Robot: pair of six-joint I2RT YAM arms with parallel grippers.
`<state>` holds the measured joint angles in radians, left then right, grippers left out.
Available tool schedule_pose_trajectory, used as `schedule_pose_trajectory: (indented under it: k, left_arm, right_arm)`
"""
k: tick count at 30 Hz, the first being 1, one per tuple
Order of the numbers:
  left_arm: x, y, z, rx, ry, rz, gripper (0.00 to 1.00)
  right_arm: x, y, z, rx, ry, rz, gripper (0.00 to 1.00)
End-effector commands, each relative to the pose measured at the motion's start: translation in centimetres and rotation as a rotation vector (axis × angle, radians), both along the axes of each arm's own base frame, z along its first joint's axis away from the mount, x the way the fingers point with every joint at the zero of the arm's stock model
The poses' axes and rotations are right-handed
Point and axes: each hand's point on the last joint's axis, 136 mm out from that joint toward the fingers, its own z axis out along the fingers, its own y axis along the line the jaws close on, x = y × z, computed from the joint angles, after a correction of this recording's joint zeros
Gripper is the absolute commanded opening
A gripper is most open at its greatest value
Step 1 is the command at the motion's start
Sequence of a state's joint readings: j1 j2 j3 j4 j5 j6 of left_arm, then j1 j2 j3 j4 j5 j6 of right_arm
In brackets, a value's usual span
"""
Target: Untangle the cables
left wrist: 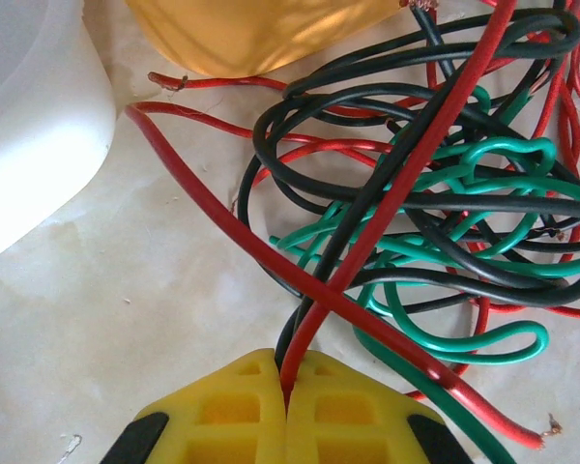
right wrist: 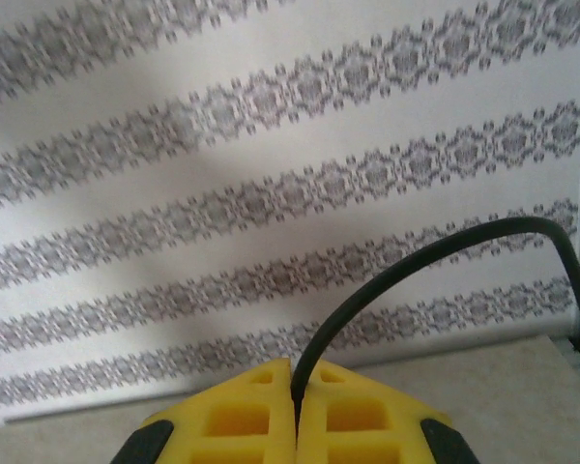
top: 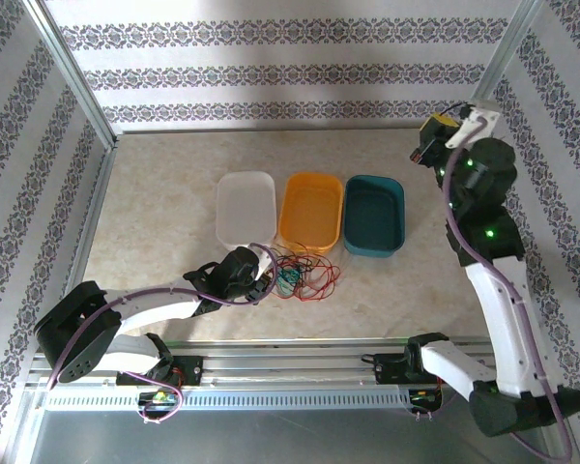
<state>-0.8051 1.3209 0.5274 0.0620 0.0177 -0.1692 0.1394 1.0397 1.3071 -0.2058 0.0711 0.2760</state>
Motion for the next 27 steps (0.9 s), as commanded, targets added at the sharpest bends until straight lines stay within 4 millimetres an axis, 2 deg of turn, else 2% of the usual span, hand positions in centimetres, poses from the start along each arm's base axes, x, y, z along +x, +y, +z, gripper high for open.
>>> schedule_pose_trajectory:
  k: [1, 5, 12, 18, 27]
  left_arm:
    - [0.3, -0.6, 1.0, -0.032, -0.043, -0.005, 0.0]
    - [0.4, -0.6, 1.2, -0.043, -0.046, 0.003, 0.0]
    - [0.5, -0.8, 1.1, -0.04, -0.047, 0.003, 0.0]
    - [0.6, -0.9, 1.0, -0.041, -0.046, 0.004, 0.0]
    - [0.8, -1.2, 0.9, -0.032, -0.038, -0.005, 0.0]
  right_arm:
    - [0.2, -1.0, -0.1, -0.085, -0.003, -0.053, 0.0]
    - [1.6, -1.5, -3.9, -0.113, 0.074, -0.083, 0.0]
    - [3.3, 0.3, -10.6, -0.03, 0.209, 0.004, 0.0]
    - [3.3, 1.6, -14.5, 0.026, 0.298, 0.069, 0.0]
    - [3.5, 5.4, -19.5, 0.16, 0.433, 0.255, 0.0]
